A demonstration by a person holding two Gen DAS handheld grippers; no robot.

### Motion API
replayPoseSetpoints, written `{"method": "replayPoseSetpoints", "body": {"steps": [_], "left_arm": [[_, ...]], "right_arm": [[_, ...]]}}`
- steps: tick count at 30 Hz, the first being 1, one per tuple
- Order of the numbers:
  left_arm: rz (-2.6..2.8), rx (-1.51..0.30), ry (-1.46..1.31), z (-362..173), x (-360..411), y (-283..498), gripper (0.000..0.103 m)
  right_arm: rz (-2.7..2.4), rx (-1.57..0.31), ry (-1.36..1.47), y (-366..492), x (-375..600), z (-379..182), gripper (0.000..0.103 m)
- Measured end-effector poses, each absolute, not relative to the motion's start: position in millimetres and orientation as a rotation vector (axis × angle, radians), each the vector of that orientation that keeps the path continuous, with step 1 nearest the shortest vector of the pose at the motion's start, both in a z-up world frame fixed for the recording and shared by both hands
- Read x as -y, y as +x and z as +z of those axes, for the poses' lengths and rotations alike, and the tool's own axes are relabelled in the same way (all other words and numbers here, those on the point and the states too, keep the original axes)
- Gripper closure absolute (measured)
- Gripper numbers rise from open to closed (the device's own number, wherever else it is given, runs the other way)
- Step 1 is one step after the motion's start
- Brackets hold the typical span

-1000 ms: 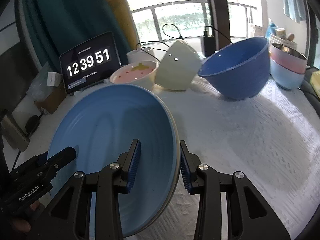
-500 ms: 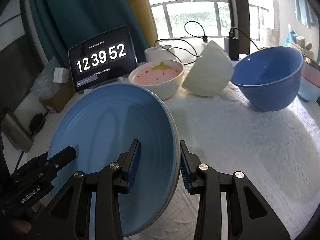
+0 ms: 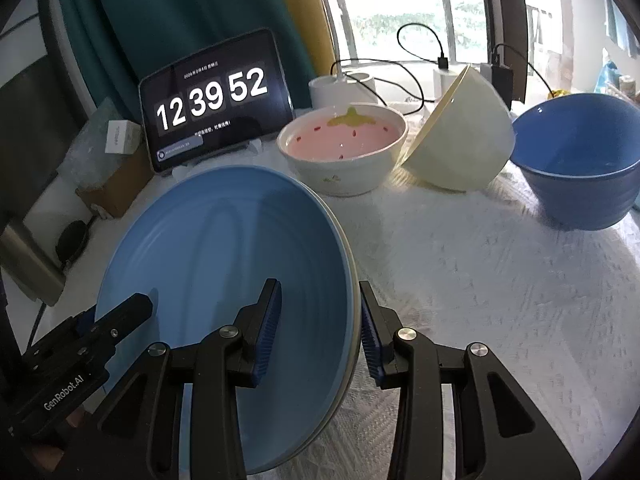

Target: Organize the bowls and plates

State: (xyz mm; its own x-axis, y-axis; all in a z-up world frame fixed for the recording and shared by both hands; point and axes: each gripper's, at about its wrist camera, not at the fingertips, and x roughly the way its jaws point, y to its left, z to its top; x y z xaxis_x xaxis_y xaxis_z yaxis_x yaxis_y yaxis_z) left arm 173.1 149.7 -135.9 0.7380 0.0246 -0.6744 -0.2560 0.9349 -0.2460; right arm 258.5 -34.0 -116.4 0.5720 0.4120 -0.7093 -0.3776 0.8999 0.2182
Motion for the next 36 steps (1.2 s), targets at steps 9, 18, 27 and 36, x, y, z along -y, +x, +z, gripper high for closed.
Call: {"method": "replayPoseSetpoints", "body": {"steps": [9, 18, 27, 36], "left_arm": [[0.148, -0.748, -0.331, -140, -147, 176, 0.051], [0.146, -0.751, -0.366, -142, -151, 174, 0.050], [0.194, -0.665, -0.336, -127, -148, 159, 0.050], [0.157, -0.599, -0.297, -102, -131, 151, 0.050]], "right_arm": [[0.437, -0.891, 0.025, 266, 32, -131, 0.060], [0.436, -0.893, 0.010, 263, 33, -128, 0.060], [0.419, -0.891, 0.006, 262, 40, -125, 0.060], [0.393, -0.855, 0.008, 254, 62, -112, 0.060]]}}
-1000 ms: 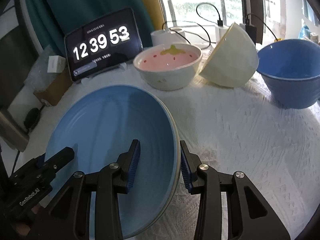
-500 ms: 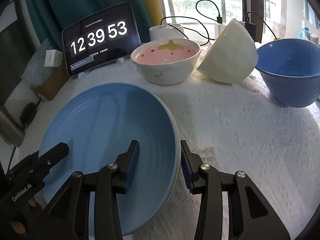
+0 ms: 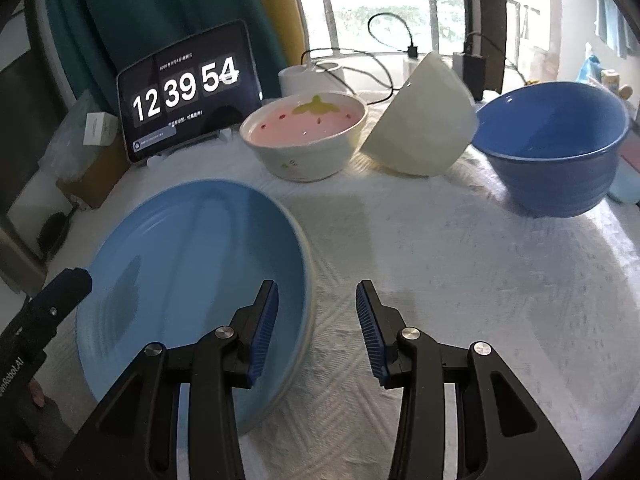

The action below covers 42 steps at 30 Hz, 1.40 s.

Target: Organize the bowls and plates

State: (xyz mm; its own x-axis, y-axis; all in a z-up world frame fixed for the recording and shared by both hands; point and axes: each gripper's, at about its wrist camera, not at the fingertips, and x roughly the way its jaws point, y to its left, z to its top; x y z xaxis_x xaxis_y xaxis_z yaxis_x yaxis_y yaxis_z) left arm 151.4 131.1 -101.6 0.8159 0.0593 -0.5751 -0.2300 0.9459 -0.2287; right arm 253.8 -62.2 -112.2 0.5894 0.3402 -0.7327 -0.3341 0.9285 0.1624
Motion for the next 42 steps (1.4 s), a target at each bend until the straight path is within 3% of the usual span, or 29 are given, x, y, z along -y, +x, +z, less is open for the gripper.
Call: {"method": "replayPoseSetpoints", "body": {"steps": [42], "left_arm": [[-0.199, -0.610, -0.161, -47, 78, 253, 0.050]], "right_arm": [[0.244, -0.609, 0.007, 274, 229, -39, 0.060]]}}
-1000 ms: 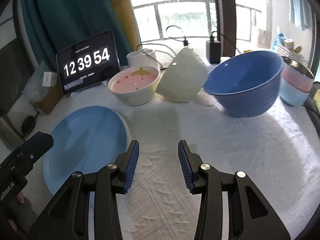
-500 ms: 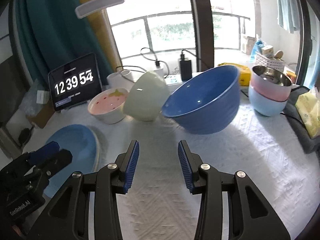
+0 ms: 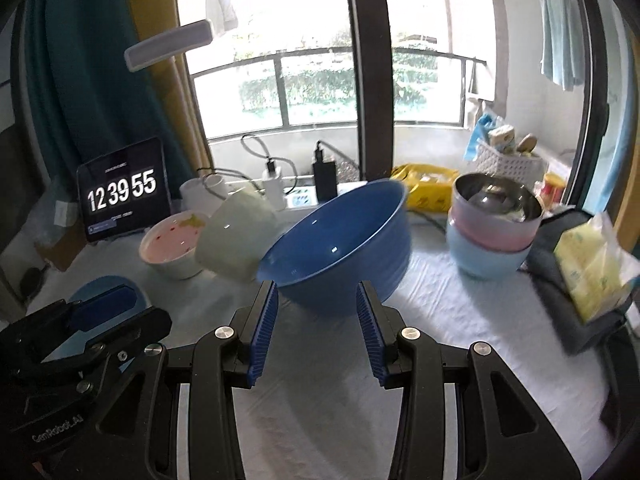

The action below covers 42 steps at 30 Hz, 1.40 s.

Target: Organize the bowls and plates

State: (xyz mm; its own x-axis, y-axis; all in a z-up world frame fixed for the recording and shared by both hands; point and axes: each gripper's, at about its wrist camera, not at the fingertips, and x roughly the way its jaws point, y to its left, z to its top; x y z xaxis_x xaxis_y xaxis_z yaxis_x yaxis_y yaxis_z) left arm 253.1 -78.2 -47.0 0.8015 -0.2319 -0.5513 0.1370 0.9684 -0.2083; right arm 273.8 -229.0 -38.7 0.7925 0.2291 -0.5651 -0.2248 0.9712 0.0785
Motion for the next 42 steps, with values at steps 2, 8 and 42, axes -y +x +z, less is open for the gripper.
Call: {"method": "replayPoseSetpoints", "body": {"steps": [2, 8, 42], "left_arm": [[-0.202, -0.610, -0.166, -45, 86, 263, 0.050], [-0.193, -0.589, -0.177, -47, 99, 281, 0.050], [-0.147, -0.723, -0.177, -100, 112, 330, 0.050]], "right_arm": [[0.232, -0.601, 0.006, 279, 234, -36, 0.060], [0.181, -0.595, 0.016, 300, 256, -35, 0.060], [0.141, -0.703, 0.094, 352, 278, -85, 0.055]]}}
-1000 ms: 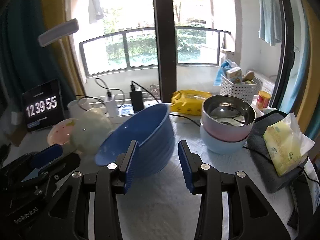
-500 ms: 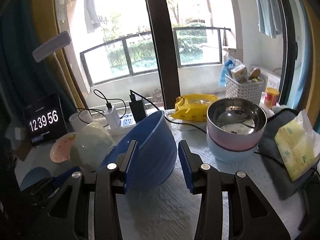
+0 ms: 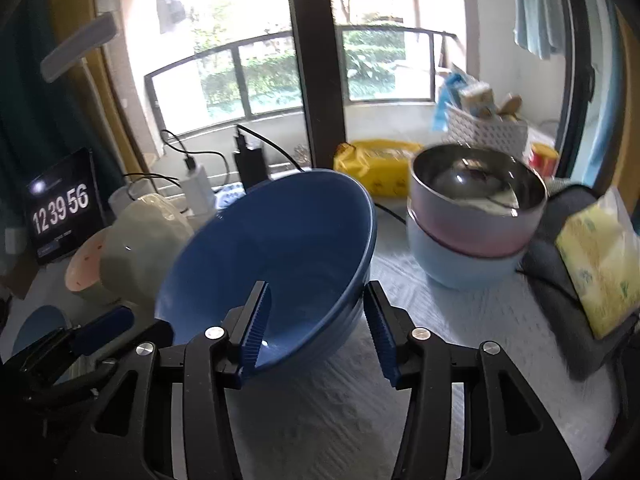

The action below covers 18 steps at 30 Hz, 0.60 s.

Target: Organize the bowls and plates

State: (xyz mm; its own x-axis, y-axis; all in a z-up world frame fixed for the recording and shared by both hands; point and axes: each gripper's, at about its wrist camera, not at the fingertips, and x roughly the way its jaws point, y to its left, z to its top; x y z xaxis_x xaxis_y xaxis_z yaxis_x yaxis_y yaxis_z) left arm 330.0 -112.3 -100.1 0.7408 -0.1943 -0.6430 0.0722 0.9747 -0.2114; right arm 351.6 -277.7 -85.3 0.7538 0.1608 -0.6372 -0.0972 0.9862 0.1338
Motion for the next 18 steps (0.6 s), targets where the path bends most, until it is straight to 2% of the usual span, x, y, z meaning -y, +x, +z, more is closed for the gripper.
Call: {"method": "replayPoseSetpoints", "body": {"steps": [7, 12, 16, 18], "left_arm": [[-0.163, -0.757, -0.137, -108, 123, 334, 0.050], [-0.182, -0.765, -0.112, -114, 130, 335, 0.050], [-0.238, -0.719, -0.082, -110, 141, 327, 0.050], [-0.236, -0.700, -0.080, -110, 141, 326, 0.050]], "right_arm": [[0.129, -0.758, 0.113, 352, 287, -106, 0.062], [0.099, -0.783, 0.116, 351, 291, -117, 0.073], [0.099, -0.750, 0.136, 345, 302, -109, 0.087], [0.095, -0.743, 0.137, 341, 302, -107, 0.089]]}}
